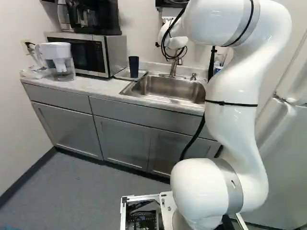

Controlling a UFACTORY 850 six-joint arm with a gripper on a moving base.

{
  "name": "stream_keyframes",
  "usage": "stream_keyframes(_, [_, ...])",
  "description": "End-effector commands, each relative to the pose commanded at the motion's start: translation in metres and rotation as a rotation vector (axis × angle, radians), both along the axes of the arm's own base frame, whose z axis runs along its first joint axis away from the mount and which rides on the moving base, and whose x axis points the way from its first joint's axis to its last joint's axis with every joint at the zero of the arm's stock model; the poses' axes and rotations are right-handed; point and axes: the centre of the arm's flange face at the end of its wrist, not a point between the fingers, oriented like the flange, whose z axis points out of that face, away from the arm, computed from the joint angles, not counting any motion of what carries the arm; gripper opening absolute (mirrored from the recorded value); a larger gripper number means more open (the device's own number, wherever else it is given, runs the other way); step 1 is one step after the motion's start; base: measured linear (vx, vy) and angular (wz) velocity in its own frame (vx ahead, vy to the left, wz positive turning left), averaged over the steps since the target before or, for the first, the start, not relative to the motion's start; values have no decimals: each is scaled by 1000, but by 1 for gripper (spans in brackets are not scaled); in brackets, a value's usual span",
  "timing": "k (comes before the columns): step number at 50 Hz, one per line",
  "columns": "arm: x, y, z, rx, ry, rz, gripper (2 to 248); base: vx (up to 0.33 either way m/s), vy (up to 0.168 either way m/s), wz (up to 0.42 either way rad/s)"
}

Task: Rinse the cup and place it in the tray

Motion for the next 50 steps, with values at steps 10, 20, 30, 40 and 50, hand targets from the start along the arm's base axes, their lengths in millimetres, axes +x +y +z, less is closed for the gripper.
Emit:
stream_keyframes(10, [-1, -1, 7, -7, -76, -6, 247, 0, 0, 0])
stream_keyframes(20, [-12, 0, 9, -8, -79, -7, 247, 0, 0, 0])
stream_keyframes(30, [-31, 0, 11, -7, -70, -8, 247, 0, 0, 0])
stream_keyframes(40, [-52, 0, 13, -7, -63, -10, 247, 0, 0, 0])
stream_keyframes(50, [-71, -4, 15, -7, -57, -18, 247, 0, 0, 0])
